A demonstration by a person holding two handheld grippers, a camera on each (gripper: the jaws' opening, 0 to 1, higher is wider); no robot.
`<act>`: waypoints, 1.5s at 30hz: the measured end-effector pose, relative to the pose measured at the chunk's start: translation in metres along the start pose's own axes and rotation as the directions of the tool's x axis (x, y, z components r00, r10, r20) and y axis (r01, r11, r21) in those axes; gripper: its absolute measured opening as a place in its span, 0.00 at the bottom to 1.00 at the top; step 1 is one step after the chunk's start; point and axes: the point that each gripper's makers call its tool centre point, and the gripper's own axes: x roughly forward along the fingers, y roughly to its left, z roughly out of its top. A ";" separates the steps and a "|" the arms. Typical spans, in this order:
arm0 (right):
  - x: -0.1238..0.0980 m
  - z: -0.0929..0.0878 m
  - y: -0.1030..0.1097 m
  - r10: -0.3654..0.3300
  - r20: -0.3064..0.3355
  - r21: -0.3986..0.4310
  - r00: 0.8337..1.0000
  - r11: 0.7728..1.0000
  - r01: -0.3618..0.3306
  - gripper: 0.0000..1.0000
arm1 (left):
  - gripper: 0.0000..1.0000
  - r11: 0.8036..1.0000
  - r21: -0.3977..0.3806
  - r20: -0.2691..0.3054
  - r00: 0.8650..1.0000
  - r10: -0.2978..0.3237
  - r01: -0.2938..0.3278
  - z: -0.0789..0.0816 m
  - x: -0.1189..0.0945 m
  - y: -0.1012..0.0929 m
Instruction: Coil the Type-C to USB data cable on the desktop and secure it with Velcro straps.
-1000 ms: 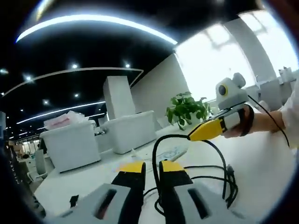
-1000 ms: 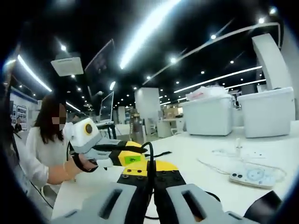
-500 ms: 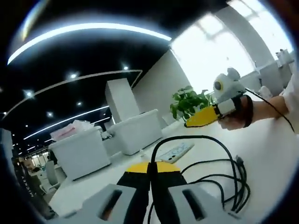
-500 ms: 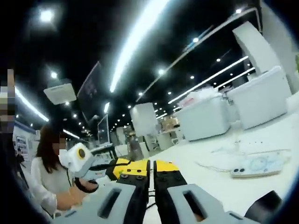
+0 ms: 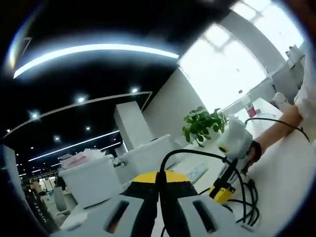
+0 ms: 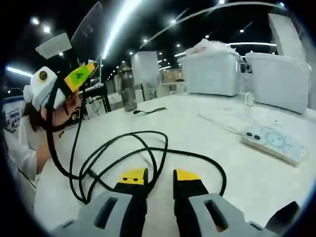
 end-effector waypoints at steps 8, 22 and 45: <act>-0.005 0.008 0.003 -0.038 -0.010 -0.118 0.999 0.992 0.037 0.03 | 0.04 1.000 -0.011 0.031 0.999 -0.012 0.012 0.008 -0.002 -0.003; -0.058 0.089 -0.013 -0.170 0.332 -0.275 0.928 0.923 0.268 0.01 | 0.04 1.000 -0.007 0.017 1.000 -0.025 0.025 0.000 0.002 -0.008; -0.096 0.136 0.047 -0.064 0.554 -0.499 0.830 0.773 0.392 0.01 | 0.11 0.988 0.149 -0.011 0.999 0.050 -0.048 -0.014 0.007 0.003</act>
